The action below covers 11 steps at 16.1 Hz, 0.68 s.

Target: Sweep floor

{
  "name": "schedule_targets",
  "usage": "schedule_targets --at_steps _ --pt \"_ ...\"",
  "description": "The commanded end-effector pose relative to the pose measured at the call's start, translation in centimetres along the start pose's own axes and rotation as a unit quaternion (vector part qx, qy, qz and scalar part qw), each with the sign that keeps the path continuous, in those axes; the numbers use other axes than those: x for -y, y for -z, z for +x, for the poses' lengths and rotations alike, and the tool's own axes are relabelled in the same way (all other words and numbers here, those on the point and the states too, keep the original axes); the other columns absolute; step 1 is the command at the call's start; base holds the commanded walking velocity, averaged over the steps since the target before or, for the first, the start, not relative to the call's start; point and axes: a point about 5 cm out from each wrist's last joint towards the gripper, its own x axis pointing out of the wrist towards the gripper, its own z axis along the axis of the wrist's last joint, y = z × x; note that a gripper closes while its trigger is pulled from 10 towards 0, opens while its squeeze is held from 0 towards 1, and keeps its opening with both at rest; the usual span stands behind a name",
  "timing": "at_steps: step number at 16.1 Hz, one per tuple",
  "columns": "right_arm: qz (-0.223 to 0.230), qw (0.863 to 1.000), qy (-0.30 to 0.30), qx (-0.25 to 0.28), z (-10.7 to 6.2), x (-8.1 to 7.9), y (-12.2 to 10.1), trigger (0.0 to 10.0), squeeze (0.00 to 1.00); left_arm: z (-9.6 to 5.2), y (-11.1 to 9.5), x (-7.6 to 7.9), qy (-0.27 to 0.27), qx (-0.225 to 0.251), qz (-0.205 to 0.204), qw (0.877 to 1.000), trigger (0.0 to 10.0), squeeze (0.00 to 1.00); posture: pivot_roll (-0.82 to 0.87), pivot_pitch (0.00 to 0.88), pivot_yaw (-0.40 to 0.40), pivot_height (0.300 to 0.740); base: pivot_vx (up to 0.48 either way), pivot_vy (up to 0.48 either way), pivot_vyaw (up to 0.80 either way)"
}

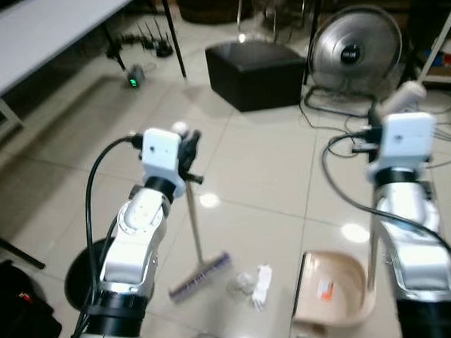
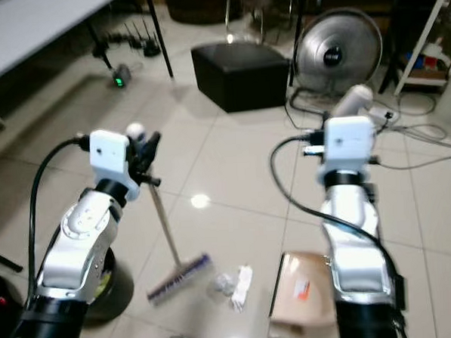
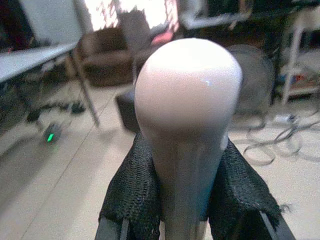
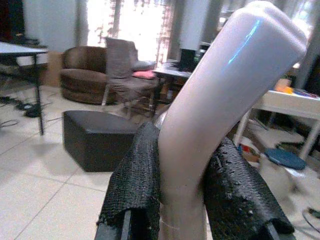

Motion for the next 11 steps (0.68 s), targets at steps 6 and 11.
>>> schedule_targets --at_steps 6,11 --pt "-0.001 0.998 -0.015 0.060 0.9 -0.5 -0.3 10.0 0.00 1.2 -0.4 0.0 -0.050 0.061 0.014 0.997 10.0 0.00 0.02 0.259 0.129 0.740 0.000 0.000 0.00" --pt "0.010 0.995 -0.043 0.088 1.9 -1.8 -0.2 10.0 0.00 3.0 -1.0 0.1 -0.070 0.113 0.023 0.991 10.0 0.00 0.04 0.350 0.142 0.740 0.000 0.000 0.00"
